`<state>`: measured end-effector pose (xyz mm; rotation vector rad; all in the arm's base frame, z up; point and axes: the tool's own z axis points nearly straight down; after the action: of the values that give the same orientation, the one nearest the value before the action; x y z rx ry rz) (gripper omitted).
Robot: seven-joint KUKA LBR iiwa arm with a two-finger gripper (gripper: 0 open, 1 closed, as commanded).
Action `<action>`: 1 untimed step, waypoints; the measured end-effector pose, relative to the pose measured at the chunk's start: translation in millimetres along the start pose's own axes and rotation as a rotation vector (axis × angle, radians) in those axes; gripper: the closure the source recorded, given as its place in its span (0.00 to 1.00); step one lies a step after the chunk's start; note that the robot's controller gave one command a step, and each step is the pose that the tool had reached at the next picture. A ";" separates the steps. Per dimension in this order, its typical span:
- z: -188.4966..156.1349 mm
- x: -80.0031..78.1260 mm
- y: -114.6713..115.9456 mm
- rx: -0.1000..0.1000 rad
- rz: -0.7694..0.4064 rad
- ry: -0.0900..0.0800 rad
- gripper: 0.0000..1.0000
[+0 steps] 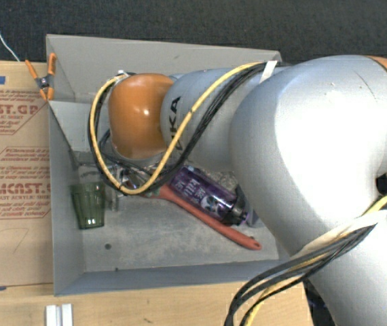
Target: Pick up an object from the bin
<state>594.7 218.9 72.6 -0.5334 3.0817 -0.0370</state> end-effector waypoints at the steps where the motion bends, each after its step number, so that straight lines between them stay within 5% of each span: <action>1: -5.7 2.4 5.1 0.000 -0.081 -0.001 1.00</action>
Offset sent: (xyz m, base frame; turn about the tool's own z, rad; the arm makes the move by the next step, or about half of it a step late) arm -0.0100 0.0070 -0.0026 -0.0857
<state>590.6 223.1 78.2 -0.6579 3.0572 -0.0371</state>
